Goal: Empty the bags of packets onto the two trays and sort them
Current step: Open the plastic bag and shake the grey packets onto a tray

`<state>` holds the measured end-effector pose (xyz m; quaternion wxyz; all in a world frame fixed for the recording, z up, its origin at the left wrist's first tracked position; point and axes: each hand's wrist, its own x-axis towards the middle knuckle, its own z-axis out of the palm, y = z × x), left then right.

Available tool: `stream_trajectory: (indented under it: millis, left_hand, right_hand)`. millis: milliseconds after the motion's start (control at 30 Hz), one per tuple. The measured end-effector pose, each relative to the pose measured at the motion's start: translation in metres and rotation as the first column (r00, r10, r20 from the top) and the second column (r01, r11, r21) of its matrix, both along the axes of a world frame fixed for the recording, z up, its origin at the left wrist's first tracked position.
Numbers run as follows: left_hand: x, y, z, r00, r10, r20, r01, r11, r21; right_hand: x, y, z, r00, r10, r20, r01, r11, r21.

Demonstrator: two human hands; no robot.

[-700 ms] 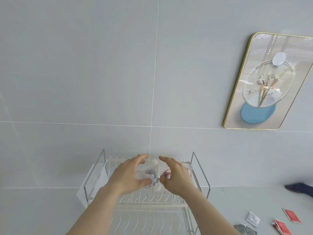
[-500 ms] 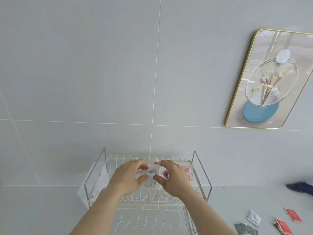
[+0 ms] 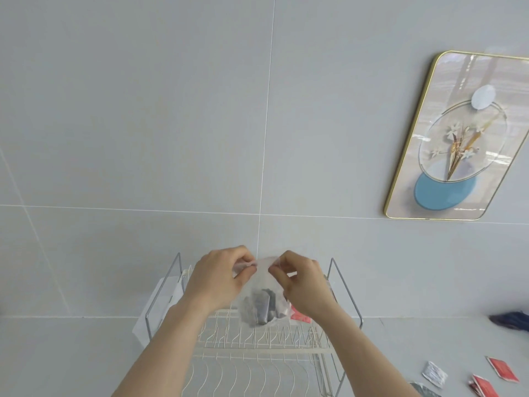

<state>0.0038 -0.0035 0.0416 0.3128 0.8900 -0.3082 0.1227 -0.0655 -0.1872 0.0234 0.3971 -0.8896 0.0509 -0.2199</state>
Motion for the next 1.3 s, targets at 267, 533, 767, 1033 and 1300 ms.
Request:
stream_trajectory:
  millis: [267, 533, 767, 1033, 1300]
  left_hand:
    - [-0.046, 0.01, 0.051, 0.983, -0.185, -0.018, 0.169, 0.931, -0.324]
    - [-0.1, 0.018, 0.02, 0.907, -0.341, -0.247, 0.189, 0.855, -0.484]
    - [-0.132, 0.018, -0.059, 0.851, -0.25, -0.462, 0.083, 0.932, -0.352]
    - [-0.167, 0.009, -0.128, 0.62, -0.086, -0.78, -0.251, 0.92, -0.301]
    - [-0.175, 0.03, -0.153, 0.36, -0.131, -0.924, -0.409, 0.868, -0.282]
  right_hand:
    - [-0.061, 0.002, 0.058, 0.989, 0.074, 0.125, -0.114, 0.928, 0.354]
    - [-0.12, 0.002, 0.015, 0.999, 0.047, -0.007, -0.037, 0.856, 0.516]
    - [-0.148, 0.013, -0.068, 0.975, -0.125, -0.181, 0.207, 0.8, 0.562]
    - [-0.168, 0.06, -0.122, 0.867, -0.105, -0.486, 0.396, 0.738, 0.546]
    - [-0.167, 0.089, -0.12, 0.814, 0.143, -0.563, 0.428, 0.509, 0.747]
